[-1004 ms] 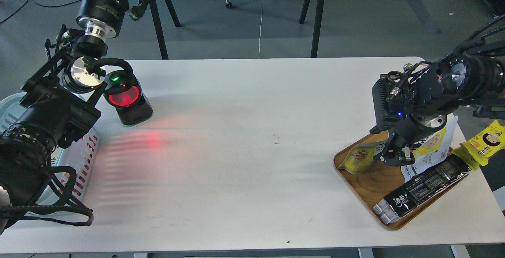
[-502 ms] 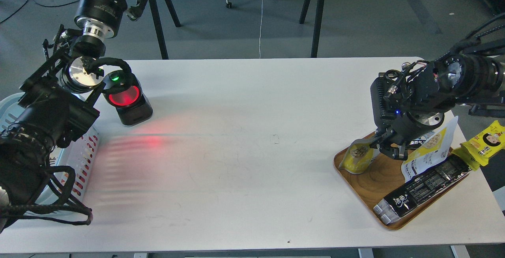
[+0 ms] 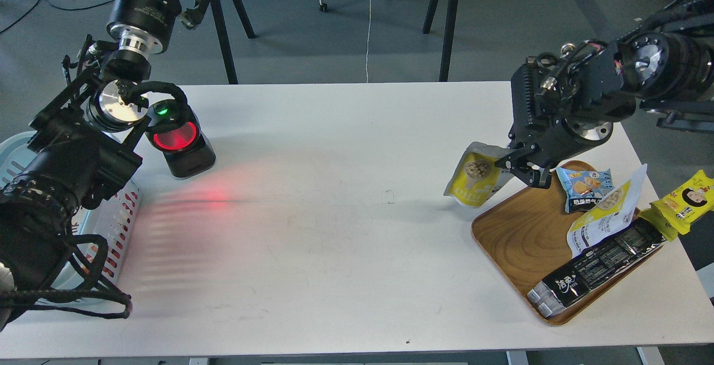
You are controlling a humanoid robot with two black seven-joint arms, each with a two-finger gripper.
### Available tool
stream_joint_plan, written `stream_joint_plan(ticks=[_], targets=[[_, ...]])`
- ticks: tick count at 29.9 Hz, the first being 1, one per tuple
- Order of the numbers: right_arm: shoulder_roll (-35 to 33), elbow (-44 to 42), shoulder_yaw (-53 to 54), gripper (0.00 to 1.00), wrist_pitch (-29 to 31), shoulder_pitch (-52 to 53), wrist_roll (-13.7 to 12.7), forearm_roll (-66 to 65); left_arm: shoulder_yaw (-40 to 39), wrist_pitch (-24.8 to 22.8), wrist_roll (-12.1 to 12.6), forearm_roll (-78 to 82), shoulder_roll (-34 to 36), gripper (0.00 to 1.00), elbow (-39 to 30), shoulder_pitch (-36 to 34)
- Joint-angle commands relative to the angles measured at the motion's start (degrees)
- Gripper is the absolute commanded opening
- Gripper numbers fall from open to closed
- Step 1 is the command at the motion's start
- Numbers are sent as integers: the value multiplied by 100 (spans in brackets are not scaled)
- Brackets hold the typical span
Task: Scan snack and place in basket
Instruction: 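Lift the yellow pouch and carry it toward the table center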
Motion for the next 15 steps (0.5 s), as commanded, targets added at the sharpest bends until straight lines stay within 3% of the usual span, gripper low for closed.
stream_joint_plan(ticks=[1, 15], targets=[[203, -60, 303, 0, -8, 38, 0, 183, 0, 0, 2, -7, -2, 100, 0, 0], [2163, -1211, 716, 1, -25, -339, 0, 1756, 9, 0, 2, -7, 7, 100, -9, 0]])
